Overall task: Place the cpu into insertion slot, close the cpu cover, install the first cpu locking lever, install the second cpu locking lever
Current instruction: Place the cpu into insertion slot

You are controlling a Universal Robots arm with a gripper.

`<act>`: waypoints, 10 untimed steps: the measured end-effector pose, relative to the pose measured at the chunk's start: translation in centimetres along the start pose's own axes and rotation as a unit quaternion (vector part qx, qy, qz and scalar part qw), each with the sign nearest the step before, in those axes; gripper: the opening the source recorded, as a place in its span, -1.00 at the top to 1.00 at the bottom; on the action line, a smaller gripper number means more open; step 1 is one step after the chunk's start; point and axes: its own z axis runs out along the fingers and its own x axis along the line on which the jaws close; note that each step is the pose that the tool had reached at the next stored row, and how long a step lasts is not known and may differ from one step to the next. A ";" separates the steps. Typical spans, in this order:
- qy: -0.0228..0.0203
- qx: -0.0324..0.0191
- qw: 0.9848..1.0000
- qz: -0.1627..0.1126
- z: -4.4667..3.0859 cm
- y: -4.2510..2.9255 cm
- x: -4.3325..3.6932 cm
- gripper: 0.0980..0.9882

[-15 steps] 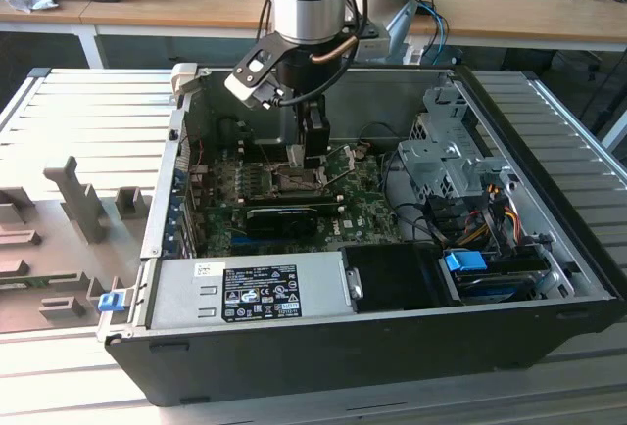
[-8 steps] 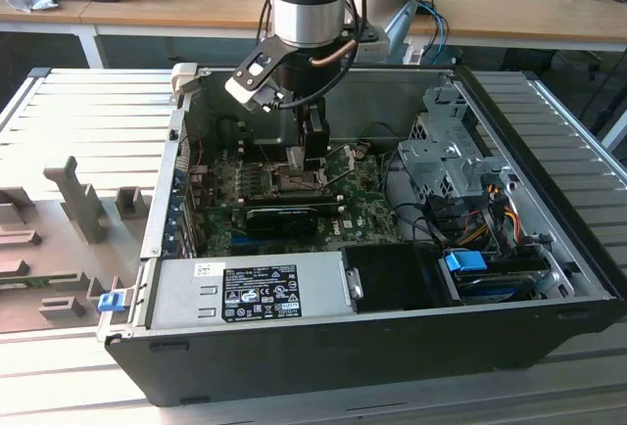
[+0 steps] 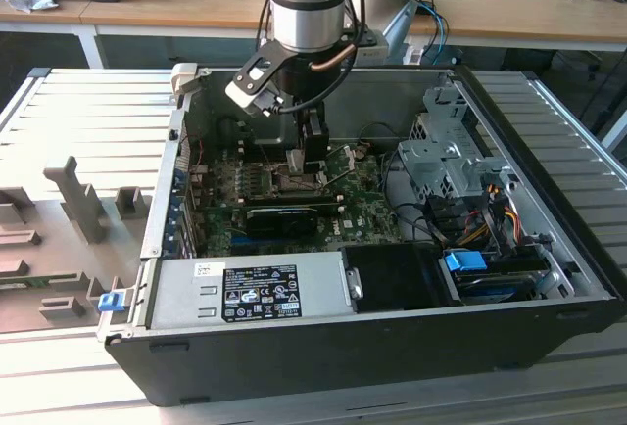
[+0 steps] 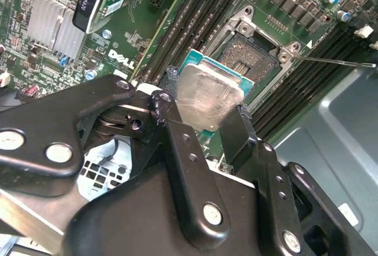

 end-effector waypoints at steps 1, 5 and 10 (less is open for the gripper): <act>0.000 0.000 1.000 0.000 0.03 0.00 0.02 0.04; 0.000 0.000 1.000 0.000 0.25 -0.01 0.08 0.04; 0.000 0.000 1.000 0.000 0.49 -0.03 0.10 0.04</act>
